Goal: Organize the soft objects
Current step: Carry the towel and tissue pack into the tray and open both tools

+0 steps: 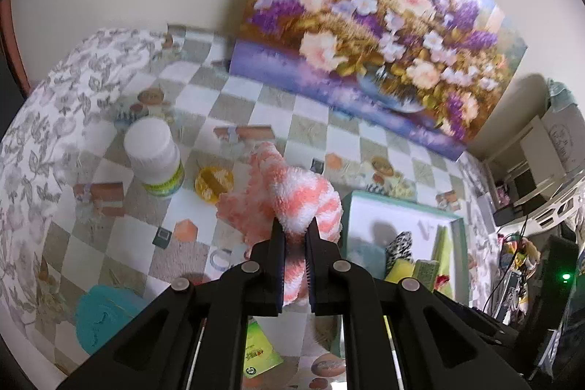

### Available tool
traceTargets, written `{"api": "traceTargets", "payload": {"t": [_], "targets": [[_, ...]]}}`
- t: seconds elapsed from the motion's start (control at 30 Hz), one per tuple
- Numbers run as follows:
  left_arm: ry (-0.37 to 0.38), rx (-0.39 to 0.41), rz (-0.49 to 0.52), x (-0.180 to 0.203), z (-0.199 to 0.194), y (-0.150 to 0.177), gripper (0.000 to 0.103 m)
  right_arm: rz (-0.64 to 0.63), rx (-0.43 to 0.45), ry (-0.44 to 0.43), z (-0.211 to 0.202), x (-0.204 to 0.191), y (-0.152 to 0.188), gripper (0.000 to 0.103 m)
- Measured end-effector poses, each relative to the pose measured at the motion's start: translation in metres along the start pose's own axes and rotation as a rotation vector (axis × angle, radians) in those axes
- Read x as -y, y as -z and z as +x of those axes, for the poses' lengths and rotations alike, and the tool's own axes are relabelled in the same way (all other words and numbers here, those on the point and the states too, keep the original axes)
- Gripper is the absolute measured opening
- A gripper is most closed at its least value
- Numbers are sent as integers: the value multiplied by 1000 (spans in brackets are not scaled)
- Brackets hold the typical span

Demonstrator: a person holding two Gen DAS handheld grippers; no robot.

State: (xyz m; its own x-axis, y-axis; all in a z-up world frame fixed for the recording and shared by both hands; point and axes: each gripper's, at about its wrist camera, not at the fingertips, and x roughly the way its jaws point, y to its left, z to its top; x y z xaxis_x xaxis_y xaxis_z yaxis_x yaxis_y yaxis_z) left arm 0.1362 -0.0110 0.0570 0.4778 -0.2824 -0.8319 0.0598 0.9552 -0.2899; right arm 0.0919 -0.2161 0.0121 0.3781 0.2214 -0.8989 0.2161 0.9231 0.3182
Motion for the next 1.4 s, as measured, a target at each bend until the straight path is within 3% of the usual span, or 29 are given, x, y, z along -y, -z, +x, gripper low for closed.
{"api": "traceTargets", "payload": {"t": [0.23,0.7,1.07,1.27,1.4], "targets": [[38,39,43,26,-8,-8,10,47,26,34,-6,21,-9,51],[148,58,171,119,19,-16,10,254,85,139,-22,121,-30,51],[187,-83,268,169,97,10,10,378,41,209,-3,187,-27,51],[131,-179,288,170,140,30,10,391,-16,207,18,193,-23,51],[113,-194,297,169,145,35,10,386,-27,214,22,192,-21,51]]}}
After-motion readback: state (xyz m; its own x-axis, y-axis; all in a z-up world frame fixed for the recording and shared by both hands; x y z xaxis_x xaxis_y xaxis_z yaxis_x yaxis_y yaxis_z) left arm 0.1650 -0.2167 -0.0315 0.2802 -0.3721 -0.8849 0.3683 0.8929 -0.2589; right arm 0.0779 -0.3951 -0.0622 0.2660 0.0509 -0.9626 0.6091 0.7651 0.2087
